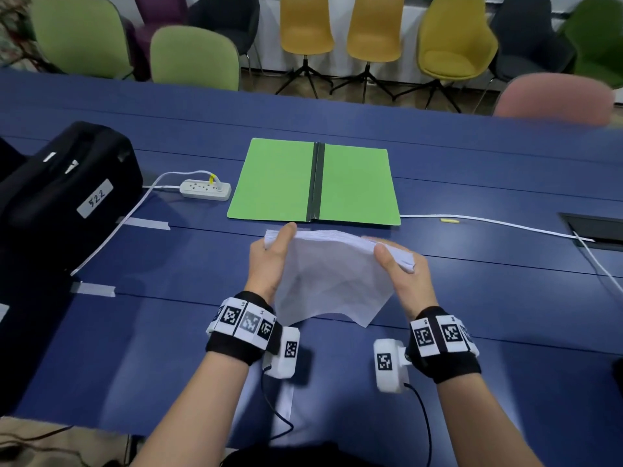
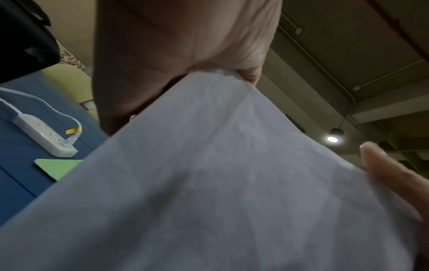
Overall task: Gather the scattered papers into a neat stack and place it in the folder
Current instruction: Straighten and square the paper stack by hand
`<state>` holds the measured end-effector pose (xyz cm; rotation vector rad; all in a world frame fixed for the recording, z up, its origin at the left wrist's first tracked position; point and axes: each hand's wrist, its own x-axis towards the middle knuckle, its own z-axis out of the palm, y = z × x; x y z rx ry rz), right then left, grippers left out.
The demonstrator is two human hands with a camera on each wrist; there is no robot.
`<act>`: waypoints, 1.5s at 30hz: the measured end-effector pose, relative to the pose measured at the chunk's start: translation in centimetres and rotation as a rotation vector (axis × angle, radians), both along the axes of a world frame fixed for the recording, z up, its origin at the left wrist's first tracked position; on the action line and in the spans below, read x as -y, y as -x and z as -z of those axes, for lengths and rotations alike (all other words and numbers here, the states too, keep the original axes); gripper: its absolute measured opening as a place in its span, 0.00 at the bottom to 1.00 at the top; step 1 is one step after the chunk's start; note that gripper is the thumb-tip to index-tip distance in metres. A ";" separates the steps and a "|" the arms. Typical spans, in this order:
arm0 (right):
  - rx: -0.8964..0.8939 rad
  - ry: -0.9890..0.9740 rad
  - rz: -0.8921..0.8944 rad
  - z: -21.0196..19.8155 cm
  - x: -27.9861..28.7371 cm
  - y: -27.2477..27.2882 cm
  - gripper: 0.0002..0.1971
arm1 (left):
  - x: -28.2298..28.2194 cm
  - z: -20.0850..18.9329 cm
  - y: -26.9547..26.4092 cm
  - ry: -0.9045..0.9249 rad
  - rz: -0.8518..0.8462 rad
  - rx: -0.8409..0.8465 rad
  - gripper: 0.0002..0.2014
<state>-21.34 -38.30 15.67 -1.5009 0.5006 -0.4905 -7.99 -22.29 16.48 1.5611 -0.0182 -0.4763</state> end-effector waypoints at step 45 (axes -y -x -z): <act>-0.438 -0.239 -0.167 6.7 2.5 -1.1 0.11 | 3.7 2.6 -4.2 -0.033 0.135 -0.041 0.05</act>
